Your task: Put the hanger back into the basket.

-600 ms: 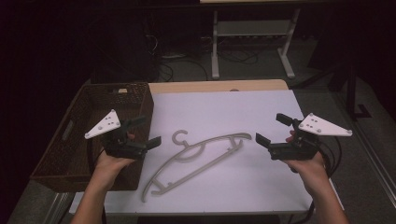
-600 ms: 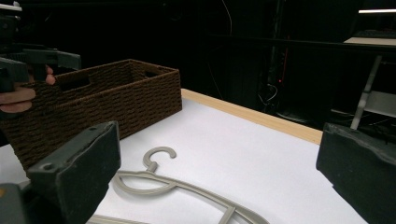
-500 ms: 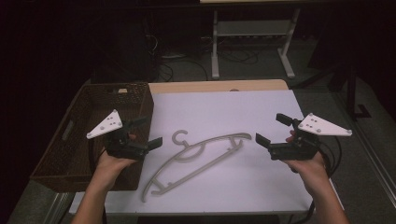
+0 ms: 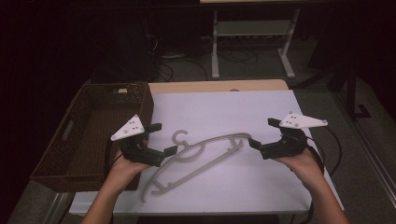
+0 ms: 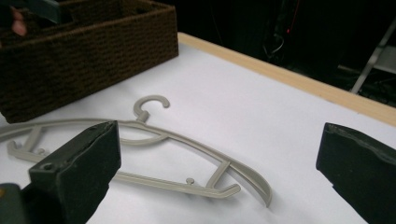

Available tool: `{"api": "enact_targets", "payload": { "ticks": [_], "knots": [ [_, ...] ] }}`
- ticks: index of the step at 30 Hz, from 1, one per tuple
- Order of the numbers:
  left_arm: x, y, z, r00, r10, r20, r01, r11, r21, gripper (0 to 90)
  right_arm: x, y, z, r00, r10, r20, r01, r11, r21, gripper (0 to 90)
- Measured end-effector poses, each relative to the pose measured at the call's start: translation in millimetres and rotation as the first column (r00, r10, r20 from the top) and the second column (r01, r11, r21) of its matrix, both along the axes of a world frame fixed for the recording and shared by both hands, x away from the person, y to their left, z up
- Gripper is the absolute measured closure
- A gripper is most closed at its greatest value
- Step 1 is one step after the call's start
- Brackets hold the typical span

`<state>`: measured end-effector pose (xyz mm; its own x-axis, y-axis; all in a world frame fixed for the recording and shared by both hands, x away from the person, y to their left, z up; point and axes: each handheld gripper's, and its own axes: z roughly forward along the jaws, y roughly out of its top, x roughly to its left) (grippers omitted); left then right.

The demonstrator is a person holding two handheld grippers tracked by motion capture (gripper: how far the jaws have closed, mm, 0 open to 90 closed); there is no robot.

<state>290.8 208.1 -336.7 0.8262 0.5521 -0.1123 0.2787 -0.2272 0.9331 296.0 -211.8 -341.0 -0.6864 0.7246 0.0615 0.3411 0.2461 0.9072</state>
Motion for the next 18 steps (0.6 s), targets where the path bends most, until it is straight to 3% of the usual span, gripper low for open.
{"api": "enact_targets", "payload": {
  "ticks": [2, 5, 8, 9, 11, 13, 14, 15, 16, 18],
  "knots": [
    [-0.6, -5.3, -6.1, 0.9998, -0.01, -0.02, 0.01, 0.9999, -0.012, 0.0, 11.0, 4.7, -4.7, 0.9998, 0.012, -0.019, -0.012, 1.0, -0.02, 6.2],
    [-0.9, -8.1, -11.6, 0.9996, -0.011, -0.026, 0.011, 0.9998, -0.014, 0.0, 19.4, 8.1, -8.2, 0.9991, 0.019, -0.038, -0.021, 0.999, -0.042, 8.0],
    [-1.8, -10.1, -19.5, 0.9991, -0.014, -0.039, 0.014, 0.9999, -0.001, 0.0, 32.9, 12.7, -12.3, 0.9981, 0.015, -0.06, -0.019, 0.997, -0.069, 13.7],
    [-1.7, -10.5, -24.0, 0.9985, -0.019, -0.051, 0.019, 0.9998, -0.001, 0.0, 43.2, 14.8, -15.8, 0.9966, 0.014, -0.081, -0.021, 0.996, -0.086, 16.9],
    [-1.7, -10.9, -26.1, 0.9983, -0.019, -0.054, 0.019, 0.9998, -0.001, 0.0, 46.1, 15.7, -16.7, 0.9958, 0.012, -0.091, -0.021, 0.996, -0.09, 18.3],
    [-1.7, -11.6, -29.4, 0.9979, -0.02, -0.061, 0.02, 0.9998, -0.001, 0.0, 56.3, 19.7, -20.6, 0.9926, 0.022, -0.119, -0.034, 0.994, -0.101, 26.9],
    [-1.7, -11.6, -29.4, 0.9979, -0.02, -0.061, 0.02, 0.9998, -0.001, 0.0, 56.3, 19.7, -20.6, 0.9926, 0.022, -0.119, -0.034, 0.994, -0.101, 26.9],
    [-1.5, -12.8, -31.1, 0.9977, -0.021, -0.065, 0.021, 0.9998, -0.001, 0.0, 61.7, 24.2, -23.0, 0.9903, 0.04, -0.133, -0.056, 0.992, -0.114, 36.9],
    [-1.5, -12.8, -31.1, 0.9977, -0.021, -0.065, 0.021, 0.9998, -0.001, 0.0, 61.7, 24.2, -23.0, 0.9903, 0.04, -0.133, -0.056, 0.992, -0.114, 36.9],
    [-1.9, -14.9, -33.1, 0.9973, -0.028, -0.068, 0.028, 0.9996, -0.001, 0.0, 67.0, 31.3, -27.8, 0.9844, 0.045, -0.17, -0.067, 0.99, -0.124, 50.3]
  ]
}}
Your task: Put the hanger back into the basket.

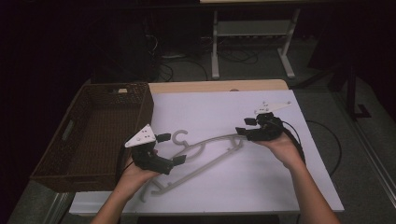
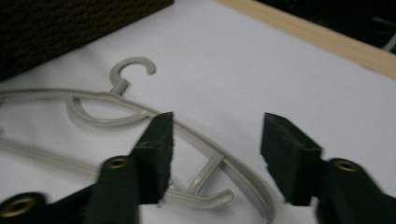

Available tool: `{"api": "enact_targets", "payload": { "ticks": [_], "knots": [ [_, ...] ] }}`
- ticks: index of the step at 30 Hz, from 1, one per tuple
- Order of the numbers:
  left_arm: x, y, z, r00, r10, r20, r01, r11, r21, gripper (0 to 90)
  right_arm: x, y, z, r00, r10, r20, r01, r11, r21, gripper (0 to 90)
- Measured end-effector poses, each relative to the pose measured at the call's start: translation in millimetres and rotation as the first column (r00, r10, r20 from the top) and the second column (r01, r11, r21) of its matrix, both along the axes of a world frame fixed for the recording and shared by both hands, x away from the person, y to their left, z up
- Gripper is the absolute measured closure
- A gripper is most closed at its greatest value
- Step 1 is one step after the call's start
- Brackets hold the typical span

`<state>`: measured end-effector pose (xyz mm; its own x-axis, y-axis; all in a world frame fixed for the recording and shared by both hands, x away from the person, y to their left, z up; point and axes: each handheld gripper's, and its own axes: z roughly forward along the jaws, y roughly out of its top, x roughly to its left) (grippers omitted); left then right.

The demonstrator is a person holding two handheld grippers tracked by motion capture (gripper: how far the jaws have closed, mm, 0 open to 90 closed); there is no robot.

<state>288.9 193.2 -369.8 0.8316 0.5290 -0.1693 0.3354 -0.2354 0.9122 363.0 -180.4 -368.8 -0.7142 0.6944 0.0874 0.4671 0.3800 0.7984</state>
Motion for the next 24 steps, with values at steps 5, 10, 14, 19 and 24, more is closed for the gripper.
{"api": "enact_targets", "payload": {
  "ticks": [5, 10, 14, 19, 24],
  "knots": [
    [-0.4, -3.0, -2.2, 0.9999, -0.008, -0.008, 0.008, 1.0, 0.0, 0.0, 8.5, 16.4, -16.0, 0.9968, 0.04, -0.069, -0.044, 0.997, -0.057, 74.5],
    [-0.5, -4.6, -3.2, 0.9999, -0.011, -0.009, 0.011, 0.9999, 0.002, 0.0, 13.9, 27.5, -27.6, 0.9922, 0.055, -0.112, -0.066, 0.993, -0.097, 89.1],
    [-0.6, -5.5, -3.8, 0.9998, -0.016, -0.011, 0.016, 0.9999, 0.001, 0.0, 18.9, 42.4, -42.1, 0.9867, 0.079, -0.142, -0.099, 0.986, -0.137, 89.3],
    [-0.6, -5.6, -4.2, 0.9998, -0.016, -0.012, 0.016, 0.9999, 0.003, 0.0, 19.9, 50.4, -50.4, 0.9836, 0.064, -0.169, -0.091, 0.984, -0.155, 89.4],
    [0.2, -4.9, -5.4, 0.9997, -0.019, -0.013, 0.019, 0.9998, 0.011, 0.0, 21.8, 53.5, -60.9, 0.9852, 0.035, -0.168, -0.074, 0.969, -0.235, 89.5]
  ]
}}
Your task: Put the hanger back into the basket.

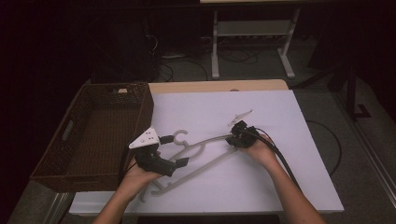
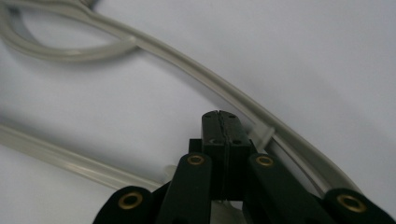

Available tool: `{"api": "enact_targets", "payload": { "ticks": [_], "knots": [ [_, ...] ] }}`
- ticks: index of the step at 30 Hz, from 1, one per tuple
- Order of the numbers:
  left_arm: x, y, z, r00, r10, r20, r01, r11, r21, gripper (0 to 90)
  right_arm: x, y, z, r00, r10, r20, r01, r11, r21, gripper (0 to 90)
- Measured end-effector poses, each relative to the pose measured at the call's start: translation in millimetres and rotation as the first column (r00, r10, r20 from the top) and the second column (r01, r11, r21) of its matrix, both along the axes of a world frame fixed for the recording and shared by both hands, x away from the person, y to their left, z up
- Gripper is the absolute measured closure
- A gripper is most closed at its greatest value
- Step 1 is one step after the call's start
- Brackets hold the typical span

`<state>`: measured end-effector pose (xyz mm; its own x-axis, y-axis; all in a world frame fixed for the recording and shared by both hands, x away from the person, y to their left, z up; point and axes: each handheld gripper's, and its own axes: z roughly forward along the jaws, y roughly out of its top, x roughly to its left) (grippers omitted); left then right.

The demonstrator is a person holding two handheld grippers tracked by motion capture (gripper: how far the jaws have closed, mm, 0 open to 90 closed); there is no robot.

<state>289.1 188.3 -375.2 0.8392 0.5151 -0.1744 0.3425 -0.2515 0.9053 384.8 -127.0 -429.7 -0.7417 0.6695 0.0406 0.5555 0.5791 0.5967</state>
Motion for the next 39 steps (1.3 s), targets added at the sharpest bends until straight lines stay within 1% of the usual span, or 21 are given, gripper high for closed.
{"api": "enact_targets", "payload": {
  "ticks": [3, 9, 11, 16, 18, 19, 20, 21, 22, 24, 25, 26, 28, 29, 31, 33, 35, 36, 37, 38, 39],
  "knots": [
    [-0.1, -1.5, -2.6, 1.0, 0.004, -0.009, -0.004, 1.0, 0.003, 0.0, 0.5, -1.0, 0.0, 1.0, 0.0, -0.001, 0.0, 1.0, 0.0, 89.5],
    [1.5, -6.1, -11.9, 0.9999, -0.003, -0.016, 0.004, 0.9987, 0.052, 0.0, 0.9, -8.0, 1.3, 0.9991, -0.042, 0.012, 0.042, 0.999, -0.033, 89.6],
    [1.7, -8.8, -15.6, 0.9998, -0.001, -0.019, 0.002, 0.9978, 0.066, 0.0, 2.1, -15.9, 2.0, 0.9979, -0.061, 0.024, 0.062, 0.996, -0.056, 89.6],
    [2.2, -9.5, -17.8, 0.9998, -0.005, -0.02, 0.006, 0.9969, 0.078, 0.0, 4.9, -32.2, 4.2, 0.9939, -0.101, 0.044, 0.104, 0.992, -0.067, 89.6],
    [2.3, -9.9, -18.6, 0.9997, -0.001, -0.025, 0.003, 0.997, 0.078, 0.0, 6.2, -48.4, 8.2, 0.9839, -0.17, 0.056, 0.173, 0.983, -0.06, 89.6],
    [2.3, -10.0, -19.1, 0.9996, -0.001, -0.027, 0.003, 0.9968, 0.079, 0.0, 6.2, -48.4, 8.2, 0.9839, -0.17, 0.056, 0.173, 0.983, -0.06, 89.6],
    [2.4, -10.5, -20.3, 0.9996, -0.004, -0.028, 0.006, 0.9964, 0.085, 0.0, 7.6, -62.0, 4.7, 0.9758, -0.211, 0.058, 0.216, 0.97, -0.108, 89.6],
    [2.4, -10.5, -20.3, 0.9996, -0.004, -0.028, 0.006, 0.9964, 0.085, 0.0, 7.6, -62.0, 4.7, 0.9758, -0.211, 0.058, 0.216, 0.97, -0.108, 89.6],
    [2.4, -10.9, -20.7, 0.9996, -0.005, -0.027, 0.007, 0.9962, 0.087, 0.0, 7.6, -72.6, 3.2, 0.9728, -0.229, 0.037, 0.23, 0.971, -0.058, 89.5],
    [2.6, -11.7, -20.9, 0.9996, -0.005, -0.027, 0.007, 0.9962, 0.087, 0.0, 6.8, -74.7, 4.0, 0.9718, -0.231, 0.045, 0.234, 0.97, -0.068, 89.5],
    [2.8, -12.3, -20.7, 0.9996, -0.008, -0.027, 0.01, 0.9958, 0.091, 0.0, 4.4, -74.4, 9.5, 0.9691, -0.239, 0.062, 0.241, 0.97, -0.034, 89.5],
    [2.8, -12.3, -20.7, 0.9996, -0.008, -0.027, 0.01, 0.9958, 0.091, 0.0, 3.3, -71.5, 12.7, 0.9711, -0.229, 0.068, 0.231, 0.973, -0.017, 89.5],
    [3.1, -13.4, -21.7, 0.9995, -0.009, -0.03, 0.012, 0.9958, 0.091, 0.0, 2.2, -66.8, 14.6, 0.9735, -0.216, 0.074, 0.217, 0.976, -0.005, 89.6],
    [3.2, -13.8, -22.3, 0.9995, -0.011, -0.031, 0.014, 0.9957, 0.092, 0.0, 1.0, -53.5, 14.1, 0.9812, -0.181, 0.067, 0.182, 0.983, -0.005, 89.5],
    [2.9, -14.8, -23.3, 0.9994, -0.015, -0.032, 0.018, 0.9954, 0.094, 0.0, 1.5, -40.6, 9.4, 0.9892, -0.136, 0.054, 0.138, 0.99, -0.028, 89.5],
    [2.4, -14.8, -23.4, 0.9994, -0.017, -0.032, 0.019, 0.9953, 0.095, 0.0, 2.2, -29.2, 2.6, 0.9921, -0.116, 0.048, 0.119, 0.99, -0.07, 89.5],
    [2.0, -14.3, -23.8, 0.9994, -0.013, -0.033, 0.016, 0.9958, 0.09, 0.0, 1.9, -21.5, -4.2, 0.9921, -0.12, 0.036, 0.124, 0.986, -0.111, 89.6],
    [2.0, -14.3, -23.8, 0.9994, -0.013, -0.033, 0.016, 0.9958, 0.09, 0.0, 1.9, -21.5, -4.2, 0.9921, -0.12, 0.036, 0.124, 0.986, -0.111, 89.6],
    [2.3, -13.2, -23.8, 0.9993, -0.013, -0.035, 0.016, 0.9955, 0.093, 0.0, 2.4, -21.4, -5.5, 0.9925, -0.111, 0.05, 0.117, 0.983, -0.141, 89.6],
    [2.3, -13.2, -23.8, 0.9993, -0.013, -0.035, 0.016, 0.9955, 0.093, 0.0, 2.4, -21.4, -5.5, 0.9925, -0.111, 0.05, 0.117, 0.983, -0.141, 89.6],
    [2.7, -12.6, -24.2, 0.9993, -0.013, -0.035, 0.016, 0.9954, 0.094, 0.0, 1.5, -22.2, -5.0, 0.9895, -0.129, 0.065, 0.139, 0.975, -0.173, 89.6]
  ]
}}
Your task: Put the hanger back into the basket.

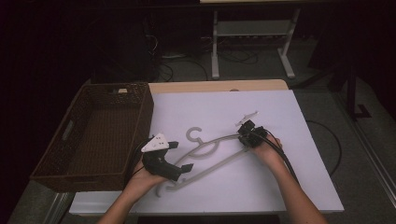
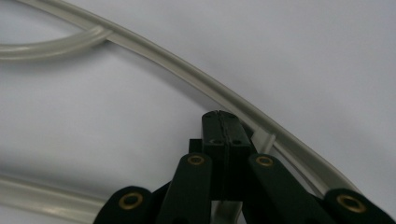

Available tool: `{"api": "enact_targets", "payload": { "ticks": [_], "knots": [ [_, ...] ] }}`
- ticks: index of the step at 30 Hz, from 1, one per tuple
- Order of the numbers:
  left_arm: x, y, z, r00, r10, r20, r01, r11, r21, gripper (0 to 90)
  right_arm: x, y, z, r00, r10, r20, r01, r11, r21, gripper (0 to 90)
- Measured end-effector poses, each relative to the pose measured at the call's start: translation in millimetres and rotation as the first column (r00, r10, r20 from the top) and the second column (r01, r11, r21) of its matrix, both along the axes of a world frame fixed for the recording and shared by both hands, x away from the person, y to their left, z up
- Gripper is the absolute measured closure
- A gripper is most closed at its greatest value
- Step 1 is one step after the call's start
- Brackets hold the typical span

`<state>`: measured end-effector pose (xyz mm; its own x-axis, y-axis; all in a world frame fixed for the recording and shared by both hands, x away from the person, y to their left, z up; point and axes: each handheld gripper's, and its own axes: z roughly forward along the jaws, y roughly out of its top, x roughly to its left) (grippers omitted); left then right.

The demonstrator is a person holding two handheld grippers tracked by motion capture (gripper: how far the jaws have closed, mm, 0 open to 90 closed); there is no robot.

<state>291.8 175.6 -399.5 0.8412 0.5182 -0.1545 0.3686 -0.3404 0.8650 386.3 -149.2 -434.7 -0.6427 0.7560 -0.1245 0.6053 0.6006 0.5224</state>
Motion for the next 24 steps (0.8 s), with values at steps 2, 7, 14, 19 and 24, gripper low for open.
{"api": "enact_targets", "payload": {
  "ticks": [2, 7, 14, 19, 24],
  "knots": [
    [-0.2, -0.4, -0.1, 1.0, 0.0, 0.001, 0.0, 1.0, -0.001, 0.0, 1.2, -3.7, -0.3, 1.0, 0.004, 0.007, -0.004, 1.0, -0.015, 89.6],
    [-0.8, -1.8, -0.3, 1.0, -0.004, 0.0, 0.004, 1.0, 0.005, 0.0, 6.3, -26.2, -0.1, 0.998, -0.057, 0.027, 0.059, 0.997, -0.055, 89.6],
    [-0.7, -1.8, -0.9, 1.0, -0.003, -0.003, 0.003, 1.0, 0.002, 0.0, 9.8, -55.8, 1.4, 0.9871, -0.156, 0.034, 0.157, 0.988, -0.011, 89.5],
    [-0.7, -1.7, -1.2, 1.0, -0.004, -0.003, 0.004, 1.0, 0.005, 0.0, 9.8, -76.9, 4.0, 0.9748, -0.221, 0.03, 0.22, 0.975, 0.032, 89.5],
    [-0.8, -1.3, -1.6, 1.0, -0.006, -0.004, 0.006, 0.9999, 0.009, 0.0, -5.3, -68.9, 21.4, 0.9848, -0.161, 0.065, 0.153, 0.982, 0.108, 89.3]
  ]
}}
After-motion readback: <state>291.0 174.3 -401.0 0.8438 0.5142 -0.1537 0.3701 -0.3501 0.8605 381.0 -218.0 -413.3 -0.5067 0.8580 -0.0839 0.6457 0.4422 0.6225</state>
